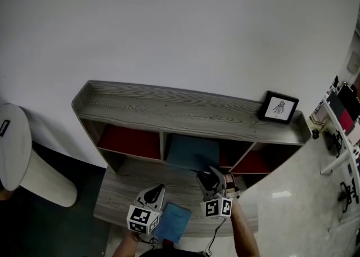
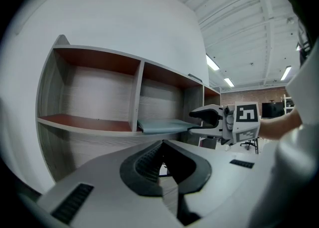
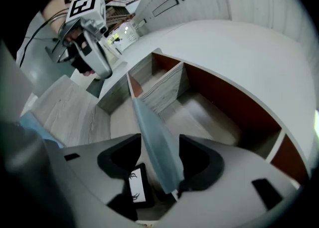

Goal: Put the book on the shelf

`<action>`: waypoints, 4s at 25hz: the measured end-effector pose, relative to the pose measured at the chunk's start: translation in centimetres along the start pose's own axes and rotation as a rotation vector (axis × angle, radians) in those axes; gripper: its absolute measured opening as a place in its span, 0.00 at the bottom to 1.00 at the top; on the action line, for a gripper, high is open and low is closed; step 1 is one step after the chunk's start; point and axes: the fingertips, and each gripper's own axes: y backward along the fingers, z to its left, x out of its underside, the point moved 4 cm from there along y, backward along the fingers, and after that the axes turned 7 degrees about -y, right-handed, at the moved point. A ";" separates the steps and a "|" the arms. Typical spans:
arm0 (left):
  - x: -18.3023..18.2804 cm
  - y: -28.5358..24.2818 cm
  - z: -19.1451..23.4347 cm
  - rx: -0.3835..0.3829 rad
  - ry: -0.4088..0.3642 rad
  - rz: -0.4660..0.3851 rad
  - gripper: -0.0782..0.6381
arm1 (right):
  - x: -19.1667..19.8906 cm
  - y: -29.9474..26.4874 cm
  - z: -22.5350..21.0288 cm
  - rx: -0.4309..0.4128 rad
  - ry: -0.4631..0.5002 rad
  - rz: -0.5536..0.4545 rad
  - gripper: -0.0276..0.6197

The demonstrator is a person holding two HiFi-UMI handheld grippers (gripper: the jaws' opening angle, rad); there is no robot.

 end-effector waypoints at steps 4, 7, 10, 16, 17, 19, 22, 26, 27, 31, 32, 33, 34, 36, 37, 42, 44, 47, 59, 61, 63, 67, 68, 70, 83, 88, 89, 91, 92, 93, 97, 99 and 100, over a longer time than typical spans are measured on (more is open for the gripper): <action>-0.5 0.5 -0.9 -0.009 -0.004 -0.001 0.12 | -1.1 3.2 -1.5 0.056 -0.199 -0.051 0.41; -1.2 1.0 -1.9 -0.022 -0.005 -0.008 0.12 | -1.4 5.6 -2.4 0.083 -0.372 -0.122 0.41; -1.9 1.6 -3.5 -0.025 -0.013 -0.025 0.12 | -1.0 8.1 -3.0 0.108 -0.549 -0.190 0.41; -2.5 3.4 -7.4 -0.039 -0.031 -0.029 0.12 | 1.2 12.8 -2.7 0.118 -0.757 -0.210 0.39; -2.5 3.7 -8.1 -0.042 -0.031 -0.031 0.12 | 1.5 13.5 -2.4 0.115 -0.771 -0.209 0.37; -2.6 4.5 -9.6 -0.048 -0.034 -0.039 0.12 | 1.9 15.2 -1.8 0.109 -0.799 -0.206 0.31; -2.7 5.9 -11.7 -0.068 -0.039 -0.054 0.12 | 2.5 17.5 -0.9 0.094 -0.827 -0.228 0.25; -2.6 8.1 -14.9 -0.090 -0.044 -0.077 0.12 | 3.1 20.6 0.2 0.072 -0.830 -0.230 0.17; -2.4 8.6 -15.6 -0.101 -0.048 -0.076 0.12 | 3.3 21.4 0.6 0.065 -0.829 -0.232 0.16; -1.9 11.2 -18.6 -0.136 -0.054 -0.080 0.12 | 3.9 24.4 1.9 0.032 -0.837 -0.236 0.13; -1.7 11.8 -19.4 -0.143 -0.057 -0.079 0.12 | 3.8 25.2 2.1 0.025 -0.841 -0.234 0.12; -1.5 12.4 -20.2 -0.149 -0.062 -0.075 0.12 | 3.8 26.0 2.4 0.018 -0.842 -0.233 0.11; -1.3 13.1 -21.0 -0.157 -0.068 -0.070 0.12 | 3.9 26.8 2.7 0.011 -0.842 -0.235 0.11; -0.8 14.4 -22.3 -0.176 -0.078 -0.062 0.12 | 3.6 28.2 3.6 -0.009 -0.845 -0.238 0.09; -0.6 15.1 -22.9 -0.186 -0.080 -0.059 0.12 | 3.5 28.9 4.1 -0.021 -0.841 -0.239 0.09; 0.4 18.1 -25.3 -0.230 -0.092 -0.053 0.12 | 3.0 31.1 7.4 -0.092 -0.783 -0.240 0.09; 0.6 19.1 -25.8 -0.251 -0.090 -0.046 0.12 | 2.5 31.6 8.4 -0.122 -0.752 -0.250 0.09; 0.7 20.3 -26.1 -0.282 -0.082 -0.039 0.12 | 1.6 32.1 9.5 -0.163 -0.738 -0.260 0.09; 6.3 25.1 -22.6 -0.376 -0.010 0.056 0.12 | -0.8 28.9 16.2 -0.304 -0.687 -0.232 0.09; 7.8 25.4 -21.5 -0.380 0.001 0.074 0.12 | -0.5 27.8 17.9 -0.314 -0.688 -0.205 0.09; 9.4 25.7 -20.6 -0.380 0.015 0.092 0.12 | 0.0 26.7 19.7 -0.322 -0.690 -0.181 0.09; 12.7 26.1 -19.1 -0.368 0.042 0.124 0.12 | 1.3 25.1 22.8 -0.332 -0.685 -0.139 0.09; 13.5 26.0 -18.8 -0.366 0.045 0.130 0.12 | 1.7 24.6 23.6 -0.335 -0.680 -0.124 0.09; 15.1 25.8 -18.0 -0.360 0.054 0.140 0.12 | 2.7 23.6 25.2 -0.345 -0.662 -0.094 0.09; 23.4 24.4 -15.8 -0.270 0.116 0.207 0.12 | 8.1 19.6 33.7 -0.368 -0.573 0.058 0.09; 24.1 24.5 -15.5 -0.258 0.135 0.207 0.12 | 9.5 18.0 35.8 -0.377 -0.458 0.128 0.09; 24.3 24.6 -15.4 -0.259 0.137 0.210 0.12 | 10.0 17.6 36.5 -0.388 -0.431 0.135 0.09; 24.8 24.8 -15.2 -0.259 0.145 0.218 0.12 | 10.7 16.7 37.9 -0.434 -0.395 0.162 0.25; 25.0 24.9 -15.1 -0.259 0.150 0.223 0.12 | 10.9 16.3 38.5 -0.455 -0.383 0.177 0.30; 25.3 25.0 -15.0 -0.257 0.153 0.228 0.12 | 11.1 15.9 39.0 -0.467 -0.369 0.189 0.32; 26.4 25.5 -14.7 -0.259 0.172 0.241 0.12 | 11.7 14.6 40.7 -0.466 -0.288 0.206 0.42; 26.9 25.7 -14.4 -0.265 0.181 0.248 0.12 | 12.2 14.1 41.3 -0.457 -0.246 0.223 0.44; 27.1 25.8 -14.2 -0.268 0.185 0.251 0.12 | 12.5 13.7 41.6 -0.451 -0.224 0.238 0.46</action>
